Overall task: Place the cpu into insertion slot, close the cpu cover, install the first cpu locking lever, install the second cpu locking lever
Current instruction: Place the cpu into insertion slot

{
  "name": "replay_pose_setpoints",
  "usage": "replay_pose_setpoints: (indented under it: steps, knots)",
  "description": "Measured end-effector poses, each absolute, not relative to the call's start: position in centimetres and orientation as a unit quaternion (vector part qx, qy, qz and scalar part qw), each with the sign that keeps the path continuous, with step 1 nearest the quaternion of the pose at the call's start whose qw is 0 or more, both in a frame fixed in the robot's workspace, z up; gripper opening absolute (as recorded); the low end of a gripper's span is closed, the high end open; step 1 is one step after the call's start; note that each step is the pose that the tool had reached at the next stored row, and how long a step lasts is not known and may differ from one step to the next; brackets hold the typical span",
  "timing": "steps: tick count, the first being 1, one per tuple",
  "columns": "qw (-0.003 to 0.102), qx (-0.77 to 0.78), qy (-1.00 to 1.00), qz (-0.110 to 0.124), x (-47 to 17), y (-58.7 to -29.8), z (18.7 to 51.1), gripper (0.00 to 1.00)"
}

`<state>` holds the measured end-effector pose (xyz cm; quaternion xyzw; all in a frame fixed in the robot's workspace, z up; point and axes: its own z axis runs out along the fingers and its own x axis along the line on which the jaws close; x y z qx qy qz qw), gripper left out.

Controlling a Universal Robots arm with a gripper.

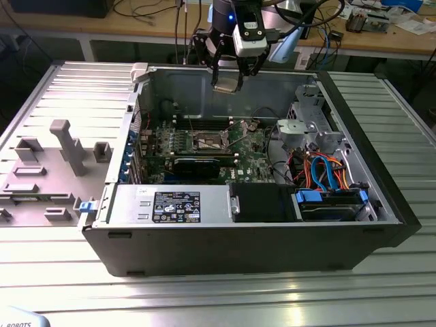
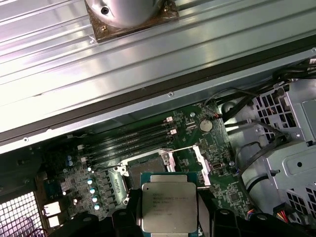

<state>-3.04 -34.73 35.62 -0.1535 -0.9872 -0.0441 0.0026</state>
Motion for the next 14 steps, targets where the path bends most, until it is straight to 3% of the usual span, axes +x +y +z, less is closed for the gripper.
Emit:
replay_pose_setpoints:
  steps: [14]
  knots:
    - [0.002, -0.177, -0.983, -0.044, -3.04, -34.73, 35.61, 0.54]
